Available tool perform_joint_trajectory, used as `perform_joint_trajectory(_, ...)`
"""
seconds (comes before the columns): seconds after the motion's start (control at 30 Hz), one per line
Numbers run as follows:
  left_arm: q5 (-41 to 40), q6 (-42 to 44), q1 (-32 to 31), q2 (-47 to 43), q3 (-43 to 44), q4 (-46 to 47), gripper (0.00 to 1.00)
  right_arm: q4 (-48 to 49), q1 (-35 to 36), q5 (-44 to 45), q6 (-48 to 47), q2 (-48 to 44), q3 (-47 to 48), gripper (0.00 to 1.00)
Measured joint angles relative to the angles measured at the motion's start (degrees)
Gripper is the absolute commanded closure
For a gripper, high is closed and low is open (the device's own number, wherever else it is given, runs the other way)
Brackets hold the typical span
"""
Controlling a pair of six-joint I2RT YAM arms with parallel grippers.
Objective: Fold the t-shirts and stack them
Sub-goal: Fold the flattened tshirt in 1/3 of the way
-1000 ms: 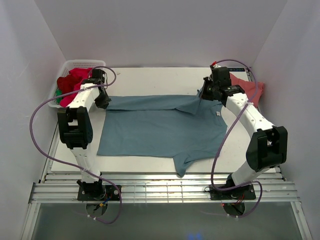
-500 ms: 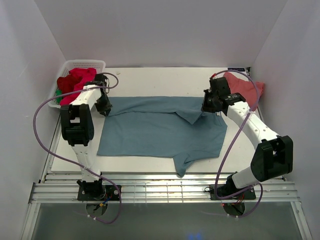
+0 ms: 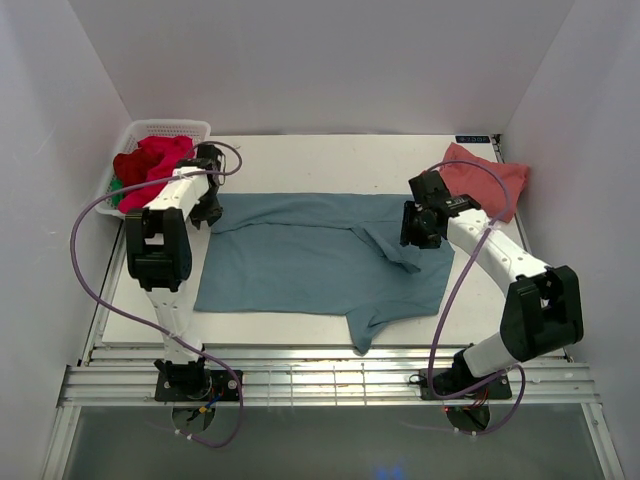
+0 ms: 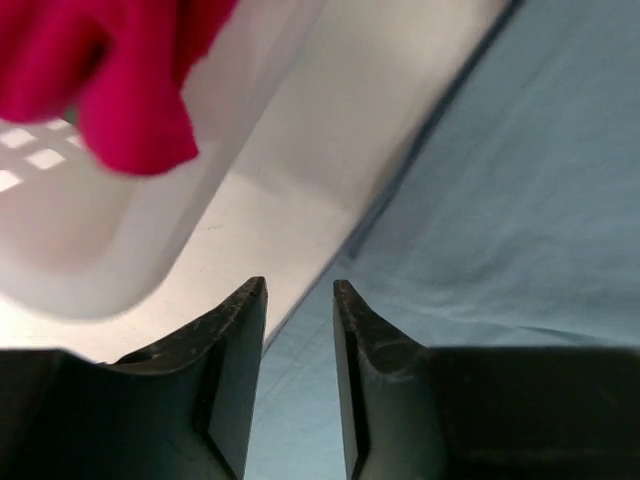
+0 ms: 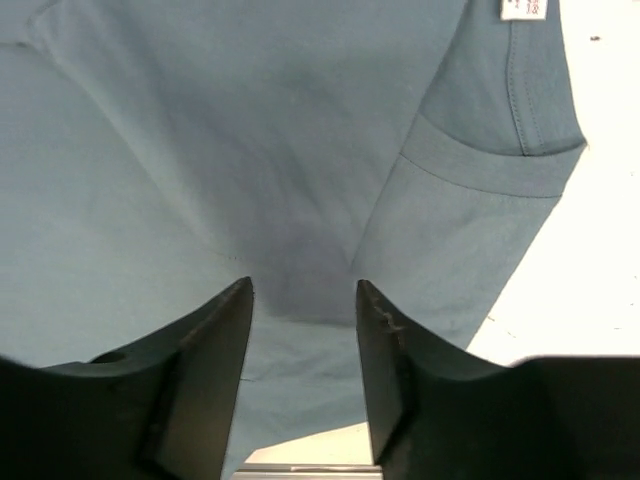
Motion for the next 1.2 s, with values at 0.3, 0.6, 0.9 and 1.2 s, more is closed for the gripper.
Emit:
perform_joint_trajectory(0.3,15.37,-2.29,-16.87,-5.99,4.76,14.71,0.74,3.26,0.66,0.83,-1.84,1.88,3.98,0.5)
perform_joint_trajectory(0.6,44.13,-5.29,-30.45,2.86,6.82,29.73,0.67,7.15,0.66,0.22,-2.27,11.69,4.66,0.52)
perform_joint_trajectory(0.9,49.0,-7.19,-32.68,12.92,9.05,27.02,0.69,9.94,0.66,-3.39,-2.47,12.66,3.32,0.55)
perform_joint_trajectory(1.2,48.92,-7.02,-34.01,13.0,9.42,24.63,0.69,8.0,0.66,-3.41,-1.16,12.5,-0.09,0.53)
